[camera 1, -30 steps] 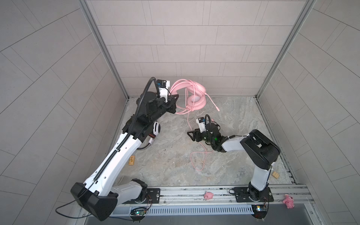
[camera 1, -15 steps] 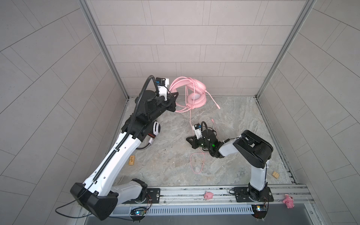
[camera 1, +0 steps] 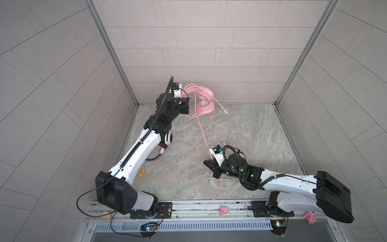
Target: Wrap the headphones
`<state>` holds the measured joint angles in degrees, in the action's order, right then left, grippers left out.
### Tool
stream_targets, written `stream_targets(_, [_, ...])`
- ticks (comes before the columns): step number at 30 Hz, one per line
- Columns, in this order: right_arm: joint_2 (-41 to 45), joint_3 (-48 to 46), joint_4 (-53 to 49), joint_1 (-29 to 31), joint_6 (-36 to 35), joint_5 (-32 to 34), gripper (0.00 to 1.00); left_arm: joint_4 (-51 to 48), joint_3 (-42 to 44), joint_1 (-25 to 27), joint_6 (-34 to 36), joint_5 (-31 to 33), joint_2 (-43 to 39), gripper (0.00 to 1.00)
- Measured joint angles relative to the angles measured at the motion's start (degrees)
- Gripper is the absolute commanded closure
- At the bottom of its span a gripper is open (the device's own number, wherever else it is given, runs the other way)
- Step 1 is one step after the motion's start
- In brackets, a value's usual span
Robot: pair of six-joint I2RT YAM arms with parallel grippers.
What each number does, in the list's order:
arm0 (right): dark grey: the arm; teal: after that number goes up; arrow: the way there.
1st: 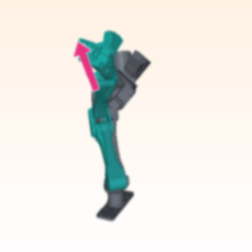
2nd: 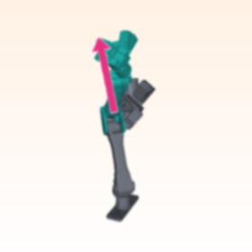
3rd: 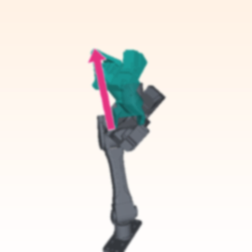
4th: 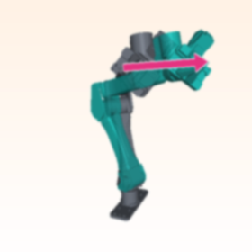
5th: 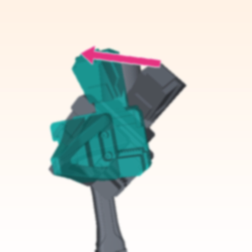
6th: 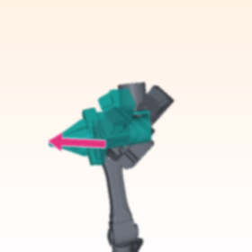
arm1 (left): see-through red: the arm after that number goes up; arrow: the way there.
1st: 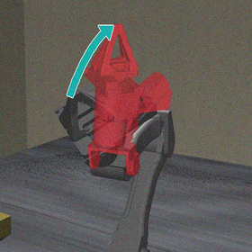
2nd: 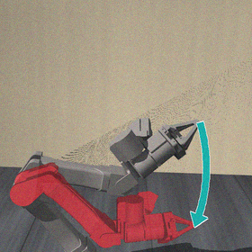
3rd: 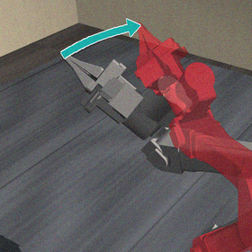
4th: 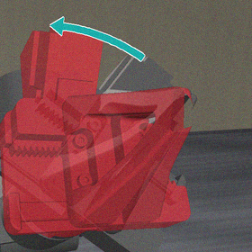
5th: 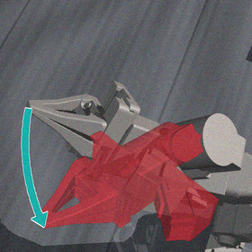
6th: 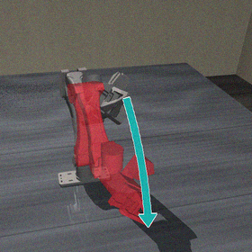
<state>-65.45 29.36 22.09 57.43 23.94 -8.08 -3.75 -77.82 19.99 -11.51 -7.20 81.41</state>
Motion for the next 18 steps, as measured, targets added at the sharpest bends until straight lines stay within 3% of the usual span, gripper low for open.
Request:
stream_targets(5, [8.3,2.6,-13.1,0.1,-4.0,6.0,0.97,0.3,3.0,0.2,1.7,0.1,0.6,1.0])
stream_targets(10, [11.2,11.7,-24.1,-0.8,-9.5,12.0,0.97,-2.1,4.8,2.0,5.8,1.4,0.5,1.0])
stream_targets(18, [10.0,25.0,-35.7,-11.1,-16.1,13.7,0.97,-14.8,3.7,6.8,14.8,1.8,-0.9,1.0])
